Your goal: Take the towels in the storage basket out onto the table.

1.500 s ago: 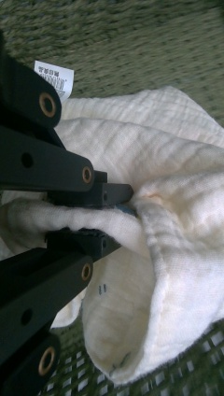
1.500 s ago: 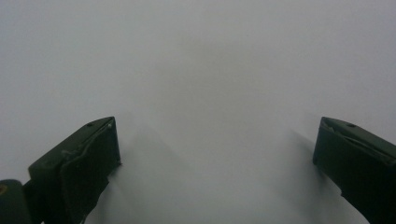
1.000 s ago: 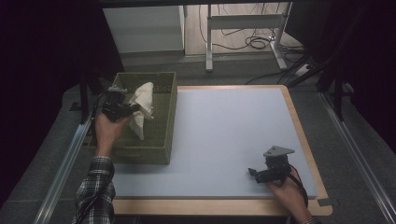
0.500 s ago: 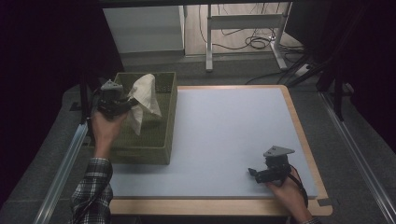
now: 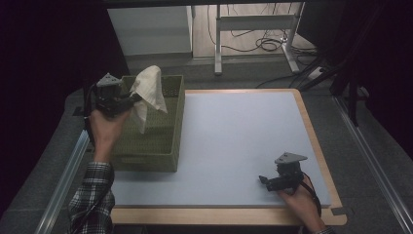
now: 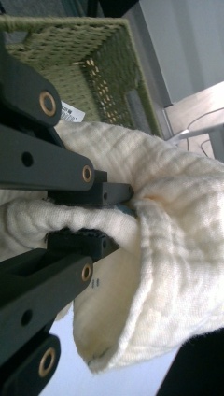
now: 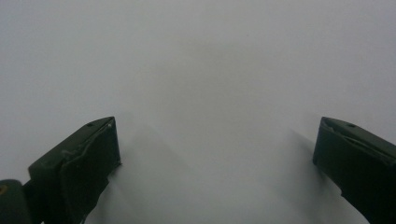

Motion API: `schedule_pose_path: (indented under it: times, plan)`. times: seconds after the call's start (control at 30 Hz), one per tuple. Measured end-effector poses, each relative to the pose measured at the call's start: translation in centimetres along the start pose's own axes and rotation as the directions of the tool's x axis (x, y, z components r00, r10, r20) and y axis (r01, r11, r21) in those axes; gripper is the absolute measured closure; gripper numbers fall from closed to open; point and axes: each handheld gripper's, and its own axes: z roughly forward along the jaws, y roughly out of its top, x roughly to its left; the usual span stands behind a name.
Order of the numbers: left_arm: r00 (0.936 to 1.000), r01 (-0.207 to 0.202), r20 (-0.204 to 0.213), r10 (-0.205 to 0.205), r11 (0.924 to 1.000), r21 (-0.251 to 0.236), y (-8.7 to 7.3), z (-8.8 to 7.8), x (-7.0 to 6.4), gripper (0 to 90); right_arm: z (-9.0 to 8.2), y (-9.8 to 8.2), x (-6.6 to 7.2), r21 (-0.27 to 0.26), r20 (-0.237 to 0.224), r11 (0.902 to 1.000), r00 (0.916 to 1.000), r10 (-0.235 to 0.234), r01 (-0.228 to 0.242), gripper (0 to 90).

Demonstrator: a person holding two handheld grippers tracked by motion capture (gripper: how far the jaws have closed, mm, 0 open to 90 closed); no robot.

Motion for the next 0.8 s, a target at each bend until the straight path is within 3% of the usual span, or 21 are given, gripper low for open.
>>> schedule_pose_path:
  times: [0.5,0.8]
  plan:
    - [0.9977,-0.065,0.015,0.066,0.9966,-0.05,3.6,-1.0,-2.4,80.9,0.0,0.0,0.0,-0.001,0.0,1.0,1.0,0.0,0.0,0.5]
    - [0.9929,-0.101,0.057,0.104,0.9937,-0.049,5.0,0.2,-4.3,80.9,0.0,0.0,0.0,-0.001,-0.002,1.0,1.0,0.0,0.0,0.5]
